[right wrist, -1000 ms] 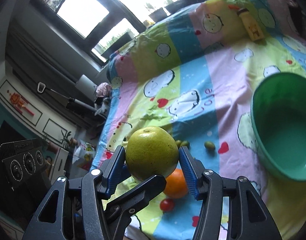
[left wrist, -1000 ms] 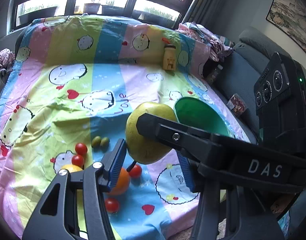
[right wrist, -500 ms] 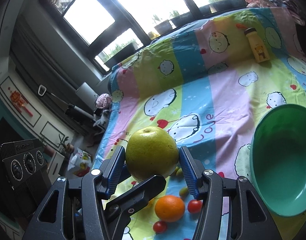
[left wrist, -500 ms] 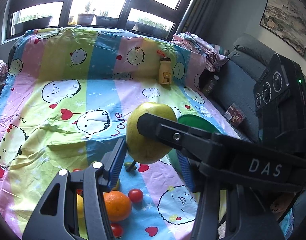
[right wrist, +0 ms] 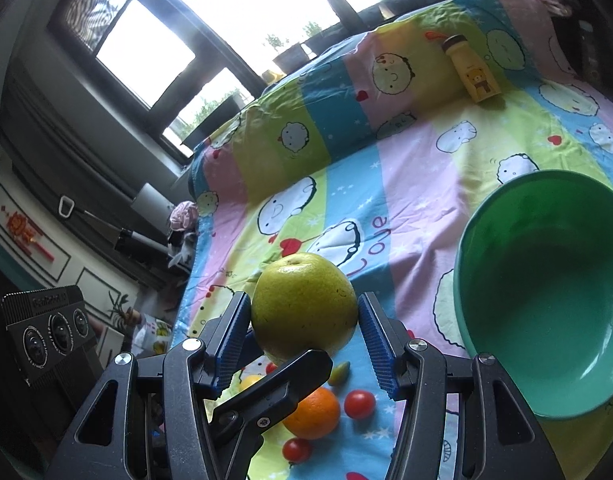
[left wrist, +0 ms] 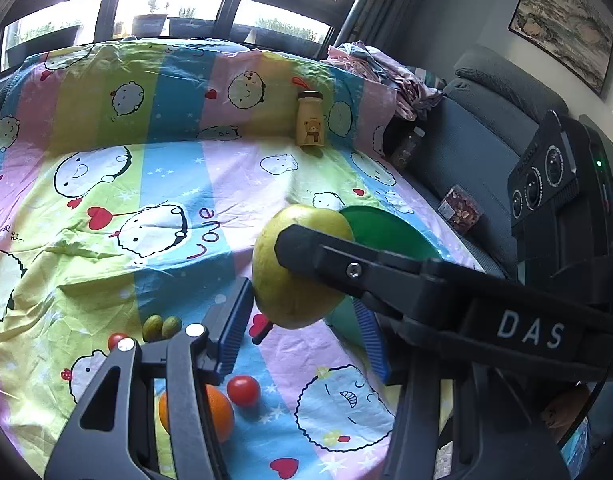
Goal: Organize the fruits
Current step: 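Carry the pear in the right gripper over the green basin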
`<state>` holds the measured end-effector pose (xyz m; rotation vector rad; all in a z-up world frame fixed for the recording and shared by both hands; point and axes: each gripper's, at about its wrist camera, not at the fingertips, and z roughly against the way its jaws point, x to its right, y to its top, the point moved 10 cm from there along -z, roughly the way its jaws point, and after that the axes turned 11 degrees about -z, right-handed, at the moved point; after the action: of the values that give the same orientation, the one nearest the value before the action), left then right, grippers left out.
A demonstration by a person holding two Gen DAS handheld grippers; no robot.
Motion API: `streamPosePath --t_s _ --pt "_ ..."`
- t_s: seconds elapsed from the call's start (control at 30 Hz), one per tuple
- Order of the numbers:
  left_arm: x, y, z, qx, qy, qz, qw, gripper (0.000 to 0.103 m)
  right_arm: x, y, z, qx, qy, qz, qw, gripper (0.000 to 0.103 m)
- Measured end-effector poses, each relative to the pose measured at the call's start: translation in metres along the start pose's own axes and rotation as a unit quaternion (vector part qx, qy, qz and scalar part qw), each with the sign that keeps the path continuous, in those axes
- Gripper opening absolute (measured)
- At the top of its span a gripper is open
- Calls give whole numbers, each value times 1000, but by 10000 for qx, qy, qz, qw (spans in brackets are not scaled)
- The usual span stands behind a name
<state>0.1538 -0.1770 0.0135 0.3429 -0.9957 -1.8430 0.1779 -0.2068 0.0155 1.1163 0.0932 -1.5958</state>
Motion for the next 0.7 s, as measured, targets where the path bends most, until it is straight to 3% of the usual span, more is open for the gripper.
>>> streamPosePath --t_s 0.7 --pt "71 19 -54 -417 -486 -878 9941 51 75 31 47 655 -92 -995 9928 58"
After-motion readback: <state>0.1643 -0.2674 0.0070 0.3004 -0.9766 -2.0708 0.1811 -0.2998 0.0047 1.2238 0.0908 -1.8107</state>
